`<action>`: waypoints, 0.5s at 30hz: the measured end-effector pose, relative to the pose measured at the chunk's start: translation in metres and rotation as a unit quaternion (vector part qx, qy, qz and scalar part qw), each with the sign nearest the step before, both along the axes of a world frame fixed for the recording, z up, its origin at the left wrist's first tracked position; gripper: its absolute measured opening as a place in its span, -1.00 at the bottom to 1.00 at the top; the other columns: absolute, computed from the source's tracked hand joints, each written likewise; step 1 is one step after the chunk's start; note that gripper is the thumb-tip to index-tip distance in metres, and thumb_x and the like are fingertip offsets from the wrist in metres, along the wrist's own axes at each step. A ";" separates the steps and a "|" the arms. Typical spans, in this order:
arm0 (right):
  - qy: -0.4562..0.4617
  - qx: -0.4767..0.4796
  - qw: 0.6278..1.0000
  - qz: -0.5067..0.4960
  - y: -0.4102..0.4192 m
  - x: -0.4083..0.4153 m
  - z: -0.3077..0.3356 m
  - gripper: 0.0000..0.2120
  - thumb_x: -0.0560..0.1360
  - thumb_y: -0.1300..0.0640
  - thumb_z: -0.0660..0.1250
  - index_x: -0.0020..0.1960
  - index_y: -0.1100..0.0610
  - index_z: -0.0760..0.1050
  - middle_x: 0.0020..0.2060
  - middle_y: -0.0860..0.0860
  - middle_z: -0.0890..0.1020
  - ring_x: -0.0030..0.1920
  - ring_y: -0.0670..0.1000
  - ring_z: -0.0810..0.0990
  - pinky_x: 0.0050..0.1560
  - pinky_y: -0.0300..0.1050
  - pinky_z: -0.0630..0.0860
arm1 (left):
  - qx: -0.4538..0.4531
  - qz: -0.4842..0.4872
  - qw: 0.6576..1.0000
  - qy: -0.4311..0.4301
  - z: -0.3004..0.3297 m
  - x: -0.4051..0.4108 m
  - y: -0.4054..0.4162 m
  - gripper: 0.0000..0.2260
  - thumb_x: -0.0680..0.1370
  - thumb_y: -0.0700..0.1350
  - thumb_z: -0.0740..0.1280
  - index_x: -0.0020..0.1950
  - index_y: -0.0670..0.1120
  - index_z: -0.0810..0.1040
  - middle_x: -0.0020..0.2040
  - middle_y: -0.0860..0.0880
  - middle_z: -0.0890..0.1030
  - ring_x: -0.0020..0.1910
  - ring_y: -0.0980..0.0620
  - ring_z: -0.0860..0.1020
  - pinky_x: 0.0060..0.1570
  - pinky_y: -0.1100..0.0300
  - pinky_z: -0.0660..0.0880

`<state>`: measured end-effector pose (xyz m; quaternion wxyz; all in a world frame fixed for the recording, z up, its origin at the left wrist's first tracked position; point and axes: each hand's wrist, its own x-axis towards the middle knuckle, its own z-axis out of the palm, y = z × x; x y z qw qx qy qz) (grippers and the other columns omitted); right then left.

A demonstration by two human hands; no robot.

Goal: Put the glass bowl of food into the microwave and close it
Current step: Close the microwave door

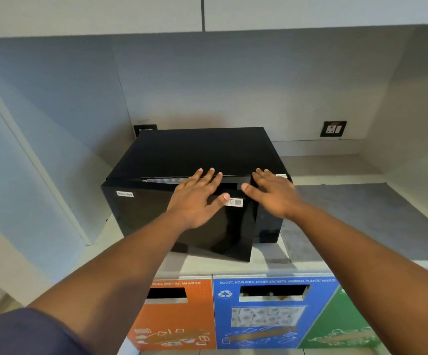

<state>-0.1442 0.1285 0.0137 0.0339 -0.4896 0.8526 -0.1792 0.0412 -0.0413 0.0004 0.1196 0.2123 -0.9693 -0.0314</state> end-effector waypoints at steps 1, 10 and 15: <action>0.012 0.004 1.000 0.005 0.000 0.000 -0.002 -0.05 0.46 -0.55 -0.13 0.66 0.02 0.11 0.67 -0.01 0.12 0.65 0.04 0.02 0.57 0.16 0.01 | -0.016 -0.007 1.000 -0.004 -0.002 -0.005 0.001 -0.30 0.58 0.47 -0.22 0.67 0.20 -0.04 0.70 0.09 0.02 0.68 -0.02 -0.07 0.58 -0.08 -0.02; 0.139 -0.040 0.989 -0.035 -0.009 0.000 -0.030 -0.45 0.70 -0.08 0.14 0.64 0.03 0.17 0.63 0.00 0.26 0.64 0.05 0.13 0.57 0.11 0.08 | -0.043 0.012 0.999 0.005 0.001 -0.029 -0.005 -0.45 0.69 0.26 -0.05 0.67 0.15 0.05 0.70 0.04 0.10 0.68 -0.08 0.02 0.58 -0.11 0.08; 0.165 -0.046 0.983 -0.068 -0.012 0.008 -0.030 -0.48 0.71 -0.04 0.13 0.64 0.04 0.19 0.62 0.01 0.30 0.63 0.05 0.17 0.57 0.08 0.12 | -0.047 0.017 0.999 0.008 0.001 -0.031 -0.006 -0.45 0.70 0.24 -0.04 0.68 0.13 0.06 0.70 0.03 0.10 0.68 -0.09 0.01 0.58 -0.11 0.09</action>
